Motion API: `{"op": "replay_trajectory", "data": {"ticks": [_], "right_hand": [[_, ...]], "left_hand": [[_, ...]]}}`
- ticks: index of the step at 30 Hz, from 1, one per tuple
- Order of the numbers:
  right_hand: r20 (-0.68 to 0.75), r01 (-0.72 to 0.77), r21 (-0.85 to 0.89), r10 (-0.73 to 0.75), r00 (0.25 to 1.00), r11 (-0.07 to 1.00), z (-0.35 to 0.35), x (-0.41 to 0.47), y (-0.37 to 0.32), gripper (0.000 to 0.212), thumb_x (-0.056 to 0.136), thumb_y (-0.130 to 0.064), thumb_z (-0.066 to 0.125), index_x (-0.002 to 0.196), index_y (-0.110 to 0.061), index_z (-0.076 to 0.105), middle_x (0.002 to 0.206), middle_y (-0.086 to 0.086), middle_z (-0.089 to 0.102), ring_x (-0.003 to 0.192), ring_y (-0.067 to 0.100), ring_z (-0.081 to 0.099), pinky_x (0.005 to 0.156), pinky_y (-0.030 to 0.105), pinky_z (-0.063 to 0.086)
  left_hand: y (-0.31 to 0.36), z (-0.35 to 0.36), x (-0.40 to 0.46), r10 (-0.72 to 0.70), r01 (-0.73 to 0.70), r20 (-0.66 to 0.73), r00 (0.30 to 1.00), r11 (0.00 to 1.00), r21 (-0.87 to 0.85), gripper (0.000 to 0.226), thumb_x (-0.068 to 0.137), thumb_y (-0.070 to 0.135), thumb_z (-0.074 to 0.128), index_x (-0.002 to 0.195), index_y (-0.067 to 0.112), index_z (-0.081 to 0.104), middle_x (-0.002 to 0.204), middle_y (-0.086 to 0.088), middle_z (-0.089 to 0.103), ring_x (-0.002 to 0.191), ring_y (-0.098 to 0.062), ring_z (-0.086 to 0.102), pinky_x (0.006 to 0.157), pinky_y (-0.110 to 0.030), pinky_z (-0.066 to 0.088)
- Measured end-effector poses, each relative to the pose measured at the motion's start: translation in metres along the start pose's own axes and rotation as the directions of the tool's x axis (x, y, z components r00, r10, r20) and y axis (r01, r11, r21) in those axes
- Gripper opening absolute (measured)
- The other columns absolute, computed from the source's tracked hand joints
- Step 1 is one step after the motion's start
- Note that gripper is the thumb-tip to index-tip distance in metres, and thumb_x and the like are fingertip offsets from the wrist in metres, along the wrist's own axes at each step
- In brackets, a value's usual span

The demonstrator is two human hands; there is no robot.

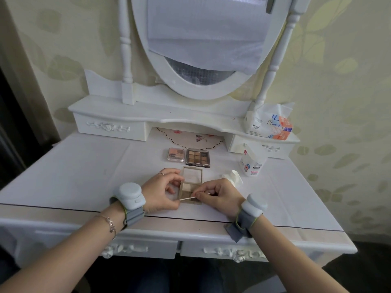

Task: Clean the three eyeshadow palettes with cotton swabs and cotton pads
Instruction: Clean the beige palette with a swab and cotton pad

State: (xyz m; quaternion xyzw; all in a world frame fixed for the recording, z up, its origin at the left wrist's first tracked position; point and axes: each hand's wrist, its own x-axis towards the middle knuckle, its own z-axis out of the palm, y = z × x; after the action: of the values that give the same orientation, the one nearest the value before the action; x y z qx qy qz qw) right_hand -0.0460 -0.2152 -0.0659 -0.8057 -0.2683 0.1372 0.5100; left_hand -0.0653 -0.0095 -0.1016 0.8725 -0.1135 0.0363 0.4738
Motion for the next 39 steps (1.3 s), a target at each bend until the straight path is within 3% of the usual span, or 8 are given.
{"op": "replay_trajectory", "data": {"ticks": [5,12,14,19,22,26,34,39], "right_hand": [[-0.004,-0.024,0.029,0.024,1.000,0.999,-0.002,-0.002,-0.001,0.012,0.089,0.000,0.058,0.088,0.001,0.070,0.038,-0.014,0.049,0.037,-0.002,0.035,0.044,0.006,0.025],[-0.311,-0.067,0.060,0.082,0.947,0.996,-0.007,-0.002,0.002,0.022,0.090,-0.010,0.059,0.076,-0.022,0.071,0.048,-0.005,0.038,0.044,0.006,0.028,0.044,0.014,0.024],[-0.341,-0.061,0.017,0.063,0.938,0.998,-0.008,-0.005,0.002,0.022,0.089,-0.010,0.059,0.076,-0.023,0.071,0.047,-0.007,0.034,0.043,0.004,0.025,0.044,0.013,0.023],[-0.368,-0.034,0.046,0.049,0.928,0.998,0.002,-0.007,0.003,0.025,0.088,-0.012,0.060,0.074,-0.028,0.071,0.050,-0.001,0.033,0.050,0.012,0.025,0.048,0.020,0.023],[-0.379,-0.070,0.051,0.084,0.922,0.996,0.005,-0.007,0.002,0.024,0.088,-0.011,0.059,0.073,-0.027,0.070,0.042,-0.012,0.031,0.046,0.007,0.025,0.047,0.018,0.023],[-0.366,-0.075,0.014,0.075,0.928,0.997,0.008,-0.009,0.004,0.026,0.088,-0.011,0.060,0.071,-0.029,0.068,0.037,-0.012,0.035,0.040,0.004,0.027,0.045,0.015,0.024],[-0.325,-0.053,-0.094,0.020,0.945,0.994,0.011,-0.009,0.006,0.019,0.087,-0.013,0.062,0.076,-0.027,0.070,0.049,-0.009,0.040,0.046,0.004,0.032,0.049,0.013,0.028],[-0.326,-0.054,-0.103,0.017,0.945,0.993,0.011,-0.009,0.007,0.023,0.087,-0.015,0.062,0.073,-0.033,0.068,0.051,-0.004,0.040,0.047,0.005,0.032,0.049,0.014,0.028]], "left_hand": [[0.002,-0.001,0.000,-0.001,0.001,0.005,1.000,1.000,0.007,0.079,0.041,0.047,0.060,0.113,0.017,0.056,0.124,0.011,0.038,0.086,0.012,0.055,0.080,-0.007,0.044],[0.004,0.000,-0.001,-0.013,0.013,-0.019,1.000,0.999,0.037,0.071,0.041,0.050,0.060,0.107,0.025,0.055,0.126,0.009,0.041,0.091,-0.008,0.061,0.084,-0.014,0.047],[0.005,0.001,-0.001,-0.008,0.009,-0.029,1.000,0.999,0.034,0.069,0.041,0.053,0.062,0.105,0.026,0.054,0.124,0.009,0.042,0.091,-0.001,0.059,0.080,-0.009,0.046],[0.012,0.002,-0.004,-0.003,0.004,-0.065,0.998,1.000,0.010,0.061,0.040,0.055,0.071,0.093,0.032,0.051,0.115,0.015,0.040,0.091,0.014,0.052,0.071,-0.005,0.044],[0.012,0.003,-0.004,-0.003,0.006,-0.086,0.996,0.999,0.034,0.053,0.050,0.036,0.086,0.089,0.034,0.050,0.121,0.006,0.039,0.090,0.014,0.052,0.070,-0.005,0.044],[0.012,0.004,-0.005,-0.007,0.012,-0.100,0.995,0.999,0.053,0.059,0.037,0.059,0.067,0.088,0.035,0.049,0.119,0.007,0.036,0.092,0.015,0.051,0.068,-0.005,0.044],[0.013,0.004,-0.004,-0.020,0.026,-0.092,0.996,0.997,0.067,0.063,0.043,0.049,0.079,0.095,0.025,0.053,0.119,0.009,0.035,0.087,0.019,0.049,0.070,-0.005,0.043],[0.012,0.004,-0.005,-0.034,0.039,-0.090,0.995,0.997,0.060,0.070,0.036,0.060,0.066,0.096,0.025,0.054,0.121,0.009,0.035,0.086,0.018,0.050,0.070,-0.004,0.043]]}}
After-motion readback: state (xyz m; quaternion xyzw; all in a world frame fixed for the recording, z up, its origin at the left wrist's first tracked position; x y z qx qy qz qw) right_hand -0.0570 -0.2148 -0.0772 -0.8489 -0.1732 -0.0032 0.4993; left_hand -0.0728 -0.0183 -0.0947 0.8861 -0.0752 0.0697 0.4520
